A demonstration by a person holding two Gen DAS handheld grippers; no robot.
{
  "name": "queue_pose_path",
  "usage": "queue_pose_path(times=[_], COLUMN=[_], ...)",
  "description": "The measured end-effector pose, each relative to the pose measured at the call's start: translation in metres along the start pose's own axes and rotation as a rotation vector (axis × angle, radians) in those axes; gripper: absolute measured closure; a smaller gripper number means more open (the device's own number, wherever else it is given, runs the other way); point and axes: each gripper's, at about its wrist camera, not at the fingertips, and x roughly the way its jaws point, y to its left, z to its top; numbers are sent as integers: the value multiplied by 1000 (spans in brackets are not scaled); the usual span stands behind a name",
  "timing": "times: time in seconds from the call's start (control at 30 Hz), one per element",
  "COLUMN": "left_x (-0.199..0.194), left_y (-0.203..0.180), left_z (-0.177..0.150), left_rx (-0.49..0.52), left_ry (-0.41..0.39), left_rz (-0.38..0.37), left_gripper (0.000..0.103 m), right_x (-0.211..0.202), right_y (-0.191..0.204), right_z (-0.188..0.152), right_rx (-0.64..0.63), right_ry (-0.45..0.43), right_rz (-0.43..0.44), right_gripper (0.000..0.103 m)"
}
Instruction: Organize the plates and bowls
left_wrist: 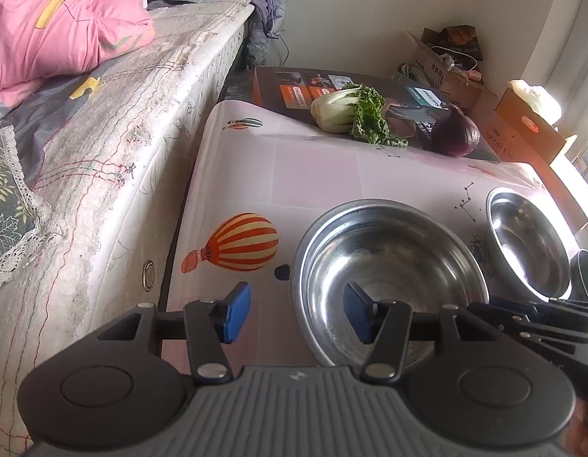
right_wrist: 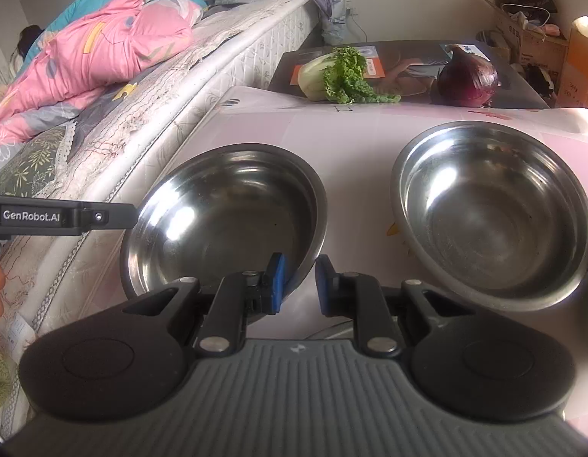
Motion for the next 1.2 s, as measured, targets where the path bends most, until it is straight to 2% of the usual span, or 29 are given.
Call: queue_pose_path(times=[0.17,0.2,0.4,0.97,1.1,1.2], left_x=[11,12,12,-1,-6,-8], left_y=[-3,-4,-7,-16,-18,-22], left_z=[-9,-11,-17,-16,-16,-16], left_rx=[26,28,35,70,71,76], left_ry=[43,49,60,20,16,7], left_rz=[35,35,36,60,7,9], left_gripper=[52,58,76,76,80,80], right_x=[-5,-5,0,-12,-14,-13], right_y=[7,6,3,13,15,19], right_z=[-3,-3,-3,0,0,0], right_rx=[-24,-17,12,-49,-58,-74], right_ry=[12,12,17,-28,-32,-31], right_rz=[17,20,32,13,29,24], right_gripper=[87,87,87,86,87,87])
